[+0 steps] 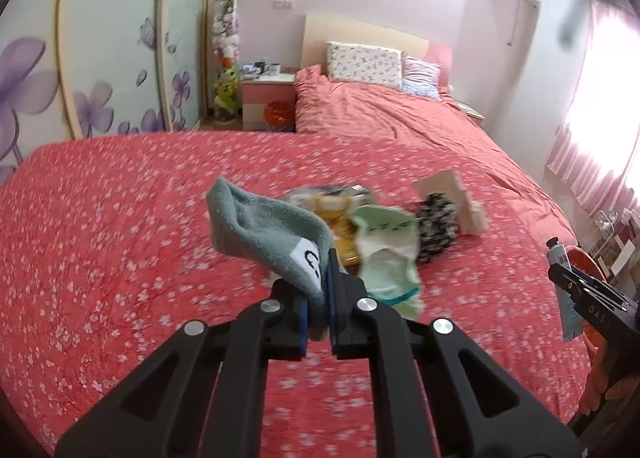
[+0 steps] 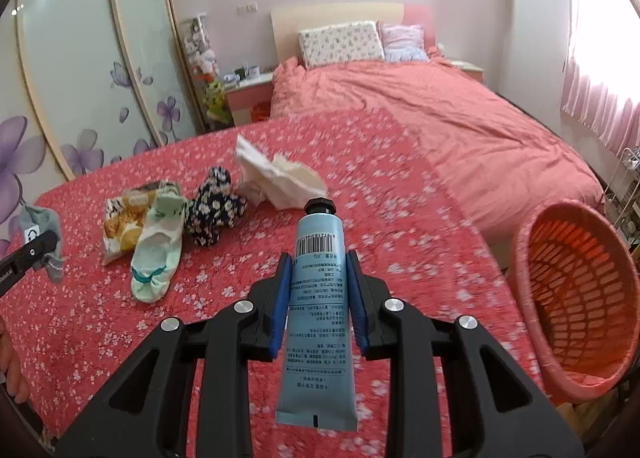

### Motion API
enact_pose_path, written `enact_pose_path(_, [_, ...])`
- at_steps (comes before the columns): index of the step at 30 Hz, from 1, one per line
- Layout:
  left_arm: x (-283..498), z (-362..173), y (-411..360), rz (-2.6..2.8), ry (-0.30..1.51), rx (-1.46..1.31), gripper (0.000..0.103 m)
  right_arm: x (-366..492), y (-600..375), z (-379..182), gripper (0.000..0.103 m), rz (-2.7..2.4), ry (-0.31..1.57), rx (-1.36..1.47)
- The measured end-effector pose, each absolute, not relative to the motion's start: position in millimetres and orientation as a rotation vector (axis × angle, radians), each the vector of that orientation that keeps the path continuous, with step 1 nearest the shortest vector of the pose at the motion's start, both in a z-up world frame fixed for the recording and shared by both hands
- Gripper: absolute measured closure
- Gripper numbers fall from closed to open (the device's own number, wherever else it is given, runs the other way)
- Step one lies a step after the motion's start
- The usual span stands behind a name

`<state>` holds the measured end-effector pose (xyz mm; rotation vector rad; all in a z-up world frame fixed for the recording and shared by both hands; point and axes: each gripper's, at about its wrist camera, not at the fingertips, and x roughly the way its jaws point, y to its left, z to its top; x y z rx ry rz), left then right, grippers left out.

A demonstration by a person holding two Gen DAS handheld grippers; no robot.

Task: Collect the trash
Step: 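Carry the sock and blue tube over the orange basket and release both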

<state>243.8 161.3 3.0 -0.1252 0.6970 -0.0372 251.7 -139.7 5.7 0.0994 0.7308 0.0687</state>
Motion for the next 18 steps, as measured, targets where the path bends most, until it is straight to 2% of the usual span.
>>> enact_pose_path(18, [223, 45, 14, -0.336, 0.624, -0.052, 0.095, 190, -215, 50, 0.076, -0.068, 0.530, 0.140])
